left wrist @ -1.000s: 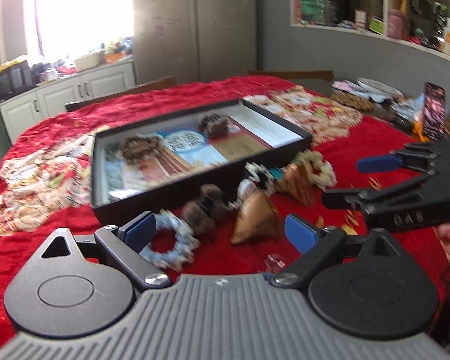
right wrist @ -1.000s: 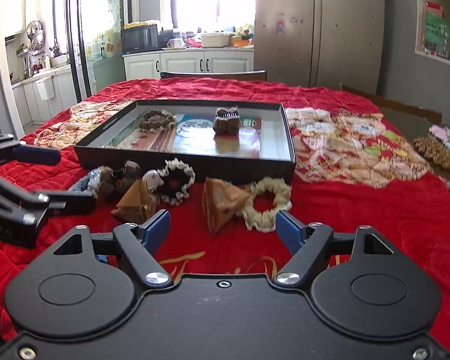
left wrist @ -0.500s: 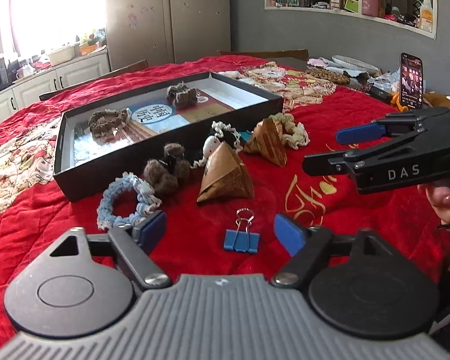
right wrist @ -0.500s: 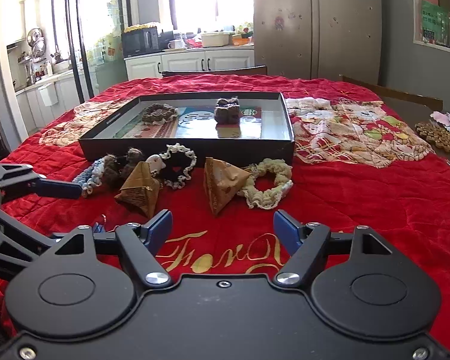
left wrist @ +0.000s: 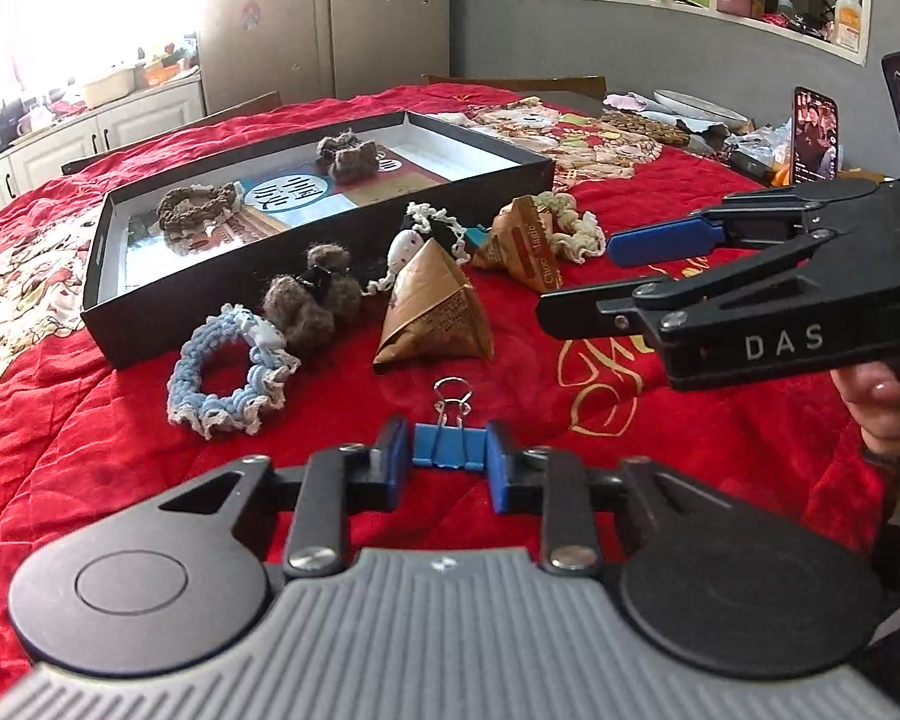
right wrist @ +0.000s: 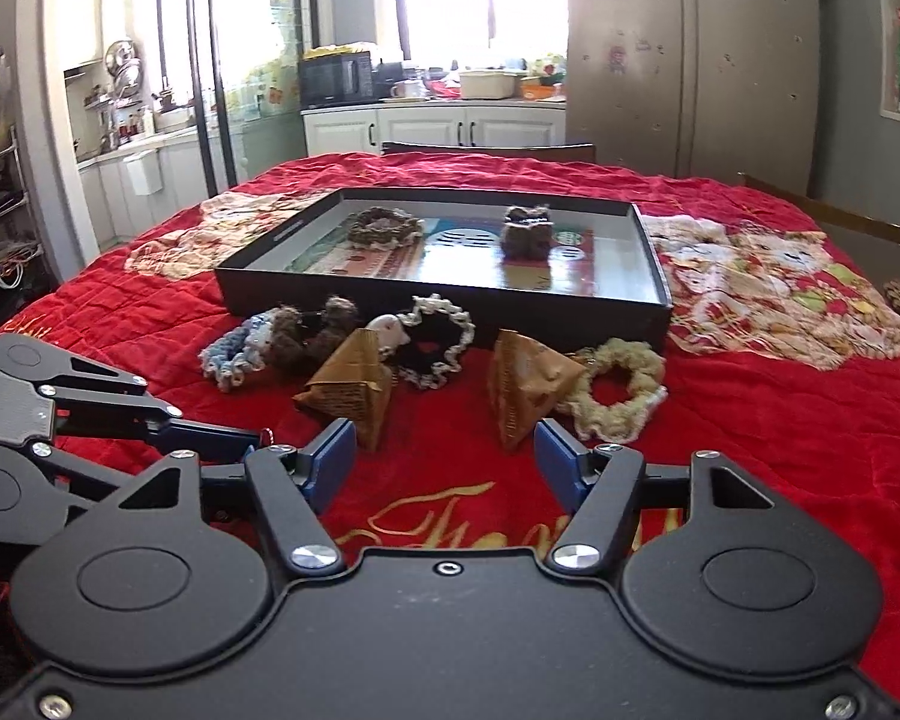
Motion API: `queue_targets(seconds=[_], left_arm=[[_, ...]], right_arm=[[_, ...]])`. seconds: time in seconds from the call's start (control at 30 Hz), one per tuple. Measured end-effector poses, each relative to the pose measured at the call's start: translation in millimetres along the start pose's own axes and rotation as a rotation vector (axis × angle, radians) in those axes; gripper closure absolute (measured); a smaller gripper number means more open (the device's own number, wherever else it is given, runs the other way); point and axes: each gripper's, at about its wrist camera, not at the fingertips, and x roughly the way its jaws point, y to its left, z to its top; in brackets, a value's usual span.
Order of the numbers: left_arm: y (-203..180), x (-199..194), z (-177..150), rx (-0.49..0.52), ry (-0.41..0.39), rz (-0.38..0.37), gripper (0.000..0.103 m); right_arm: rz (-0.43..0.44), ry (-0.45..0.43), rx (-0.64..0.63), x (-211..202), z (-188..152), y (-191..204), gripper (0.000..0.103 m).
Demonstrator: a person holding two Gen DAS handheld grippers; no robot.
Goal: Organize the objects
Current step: 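Close the left tool on the blue binder clip and lift it, then grasp the brown paper pyramid with the right tool while the left tool holds the binder clip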
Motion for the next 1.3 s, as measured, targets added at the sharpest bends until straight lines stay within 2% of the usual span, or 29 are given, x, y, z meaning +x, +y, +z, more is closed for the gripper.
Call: queue_targets(seconds=[0.33, 0.73, 1.03, 1.3], left_arm=[[6, -4, 0, -0.028, 0.002, -0.008, 0.075], [17, -14, -3, -0.047, -0.003, 0.031, 0.075], [25, -18, -6, -0.068, -0.007, 0.051, 0.075], [27, -22, -4, -0.078, -0.018, 0.050, 0.075]], right_arm=[[0.045, 0.010, -0.040, 16, 7, 16, 0.040], [0.096, 0.025, -0.045, 40, 17, 32, 0.040], [0.132, 0.097, 0.056, 66, 21, 23, 0.060], [0.123, 0.079, 0.036, 59, 19, 25, 0.068]])
